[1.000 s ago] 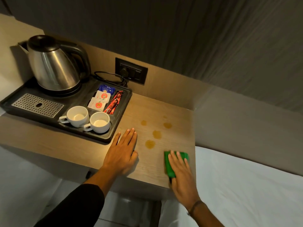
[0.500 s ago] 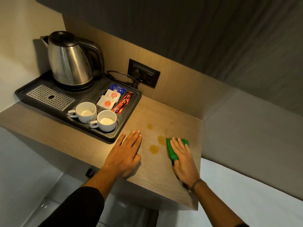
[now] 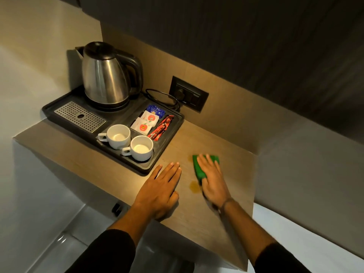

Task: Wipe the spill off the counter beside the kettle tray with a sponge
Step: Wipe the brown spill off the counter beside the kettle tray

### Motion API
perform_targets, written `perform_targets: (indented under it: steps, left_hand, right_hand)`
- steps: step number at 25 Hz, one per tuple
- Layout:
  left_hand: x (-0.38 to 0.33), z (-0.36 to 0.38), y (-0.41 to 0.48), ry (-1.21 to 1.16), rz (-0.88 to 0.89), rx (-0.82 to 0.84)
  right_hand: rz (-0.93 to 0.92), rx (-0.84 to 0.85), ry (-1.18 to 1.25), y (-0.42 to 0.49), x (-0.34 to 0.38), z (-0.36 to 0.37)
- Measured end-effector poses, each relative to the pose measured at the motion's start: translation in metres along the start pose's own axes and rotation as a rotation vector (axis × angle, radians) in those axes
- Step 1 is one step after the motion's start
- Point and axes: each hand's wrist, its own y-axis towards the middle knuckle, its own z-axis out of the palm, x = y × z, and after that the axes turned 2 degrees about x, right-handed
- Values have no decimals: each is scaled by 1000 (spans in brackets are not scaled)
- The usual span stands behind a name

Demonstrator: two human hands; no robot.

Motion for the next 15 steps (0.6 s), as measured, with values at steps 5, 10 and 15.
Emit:
perform_targets:
  steps: [5, 10, 15]
  left_hand:
    - [0, 1, 0, -6, 5, -10]
    - [-1, -2, 1, -8, 2, -5]
    - [-2, -2, -1, -1, -3, -3]
  right_hand:
    - [40, -24, -32, -39, -46, -19]
    - [133, -16, -25, 65, 6, -19]
    - [-154, 107, -21, -65, -8, 11]
